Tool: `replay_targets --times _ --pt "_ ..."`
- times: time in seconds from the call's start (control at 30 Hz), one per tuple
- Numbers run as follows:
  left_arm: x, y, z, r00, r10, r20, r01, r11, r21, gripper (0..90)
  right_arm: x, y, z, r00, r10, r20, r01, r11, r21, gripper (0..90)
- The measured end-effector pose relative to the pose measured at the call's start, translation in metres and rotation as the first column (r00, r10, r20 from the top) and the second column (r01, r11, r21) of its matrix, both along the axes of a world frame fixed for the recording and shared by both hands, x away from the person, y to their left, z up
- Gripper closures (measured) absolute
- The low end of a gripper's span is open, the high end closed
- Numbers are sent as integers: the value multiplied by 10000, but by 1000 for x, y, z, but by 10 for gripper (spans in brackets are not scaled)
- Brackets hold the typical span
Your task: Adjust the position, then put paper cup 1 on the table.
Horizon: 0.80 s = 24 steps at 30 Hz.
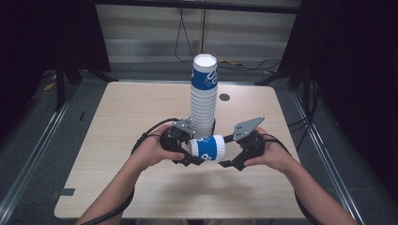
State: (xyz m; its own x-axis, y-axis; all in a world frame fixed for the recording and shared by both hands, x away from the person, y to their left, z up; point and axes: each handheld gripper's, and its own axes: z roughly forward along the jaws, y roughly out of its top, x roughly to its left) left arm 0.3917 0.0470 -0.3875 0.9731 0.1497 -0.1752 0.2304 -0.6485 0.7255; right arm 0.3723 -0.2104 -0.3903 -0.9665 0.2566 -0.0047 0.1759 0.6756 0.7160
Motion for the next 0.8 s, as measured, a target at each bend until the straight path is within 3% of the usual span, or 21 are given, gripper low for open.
replay_targets --times 0.3,0.8 --pt "-1 -2 3 9997 -225 37 225 9997 -76 294 1 -1 2 9999 -70 143 68 9999 142 128" --pt "0 -5 1 9994 -321 -135 316 9989 -347 294 3 1 5 9984 348 437 -359 9991 235 113"
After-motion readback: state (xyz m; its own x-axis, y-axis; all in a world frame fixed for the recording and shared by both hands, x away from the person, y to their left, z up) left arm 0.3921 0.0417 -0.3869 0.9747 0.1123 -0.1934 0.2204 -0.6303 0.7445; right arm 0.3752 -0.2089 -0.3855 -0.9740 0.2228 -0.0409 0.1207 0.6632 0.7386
